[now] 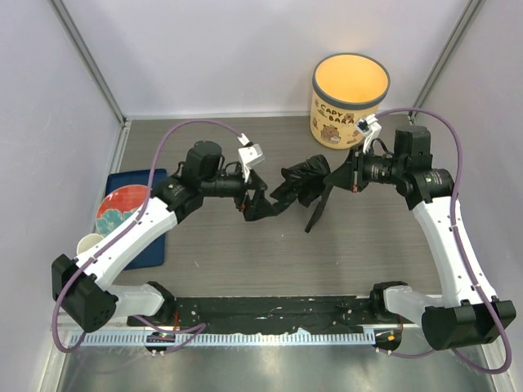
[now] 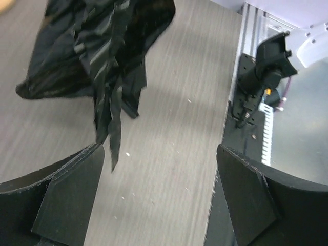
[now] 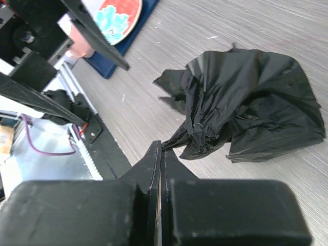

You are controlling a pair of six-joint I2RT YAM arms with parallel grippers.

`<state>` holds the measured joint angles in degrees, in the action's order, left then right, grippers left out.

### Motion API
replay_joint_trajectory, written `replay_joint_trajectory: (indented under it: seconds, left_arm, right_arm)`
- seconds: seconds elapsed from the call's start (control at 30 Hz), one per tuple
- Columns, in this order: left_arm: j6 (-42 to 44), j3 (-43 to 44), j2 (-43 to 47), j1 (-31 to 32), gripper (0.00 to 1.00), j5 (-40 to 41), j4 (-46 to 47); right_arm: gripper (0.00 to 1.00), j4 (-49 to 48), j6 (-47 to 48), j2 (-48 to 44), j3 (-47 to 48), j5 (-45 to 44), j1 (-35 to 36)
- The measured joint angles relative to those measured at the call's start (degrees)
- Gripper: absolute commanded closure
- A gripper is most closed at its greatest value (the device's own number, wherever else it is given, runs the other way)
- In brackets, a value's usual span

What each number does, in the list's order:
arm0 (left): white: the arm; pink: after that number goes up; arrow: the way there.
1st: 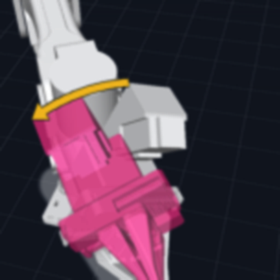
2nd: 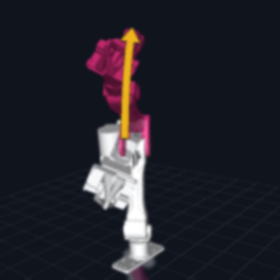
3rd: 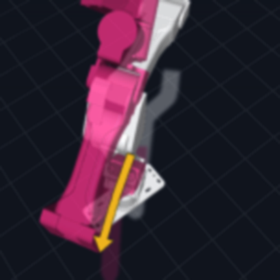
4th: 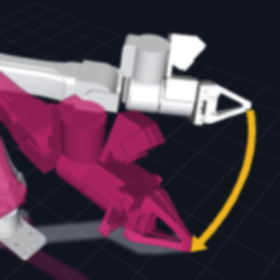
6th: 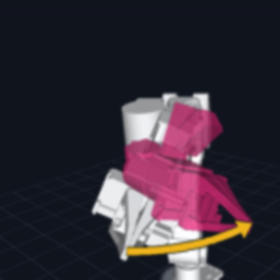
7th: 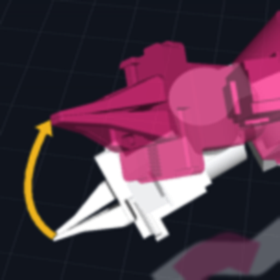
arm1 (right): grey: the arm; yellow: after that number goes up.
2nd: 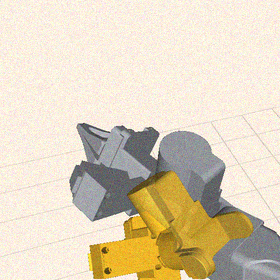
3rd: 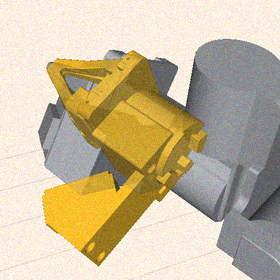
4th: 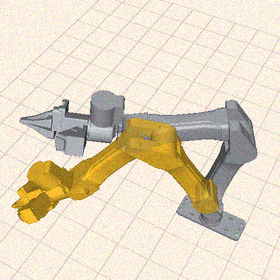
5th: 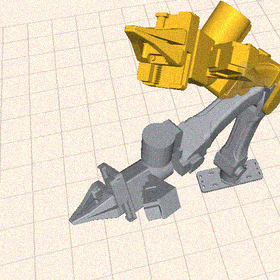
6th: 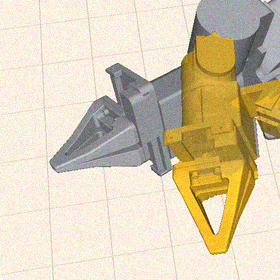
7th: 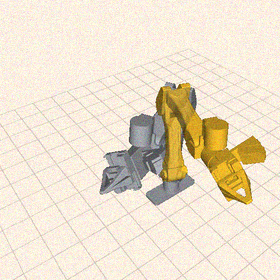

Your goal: Put the trash bags into the trash bin

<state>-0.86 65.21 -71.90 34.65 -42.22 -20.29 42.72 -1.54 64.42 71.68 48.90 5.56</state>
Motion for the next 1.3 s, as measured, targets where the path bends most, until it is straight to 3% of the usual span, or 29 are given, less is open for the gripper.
replay_joint_trajectory:
  seconds: [0.23, 0.43, 0.53, 0.57, 0.63, 0.67, 0.77, 1.07, 1.2, 1.3]
  left_arm:
    - [3.3, 3.0, -0.6, 6.3, 0.05, 12.6, 5.8]
    - [8.2, 6.2, -5.0, 8.5, 0.02, 16.2, 7.9]
    - [10.2, 6.3, -7.5, 9.8, 0.19, 16.8, 8.0]
    - [10.6, 6.3, -8.3, 10.1, 0.44, 17.2, 7.9]
    - [11.2, 7.0, -10.1, 10.3, 0.63, 18.0, 6.9]
    - [11.9, 7.8, -11.1, 10.3, 0.78, 18.1, 6.1]
    - [12.6, 8.8, -12.1, 9.6, 1.00, 18.1, 3.8]
    - [8.6, 8.6, -7.3, 4.7, 1.00, 9.0, 1.1]
    - [2.3, 9.5, -5.7, 3.4, 1.00, 1.0, -0.6]
    - [-2.1, 10.6, -6.5, 3.6, 1.00, -3.1, -1.6]
  right_arm:
    - [0.99, -2.4, -3.0, -1.7, 0.0, 2.8, 6.0]
    - [0.99, -4.0, -4.0, -2.2, 0.0, 3.1, 9.9]
    - [0.99, -4.6, -4.5, -2.1, 0.3, 3.5, 10.1]
    - [0.99, -4.6, -4.6, -2.1, 0.5, 3.7, 10.1]
    - [0.99, -4.5, -4.3, -2.0, 1.4, 3.7, 10.1]
    - [0.99, -4.2, -3.7, -1.9, 1.9, 3.7, 10.1]
    - [0.99, -3.1, -1.6, -1.8, 2.7, 3.3, 10.1]
    - [0.99, 0.6, 6.2, -1.3, 2.7, -4.6, 9.8]
    - [0.35, 0.9, 11.4, 2.0, 2.8, -9.0, 9.6]
    - [0.21, 1.4, 15.4, 3.9, 3.1, -9.1, 9.4]
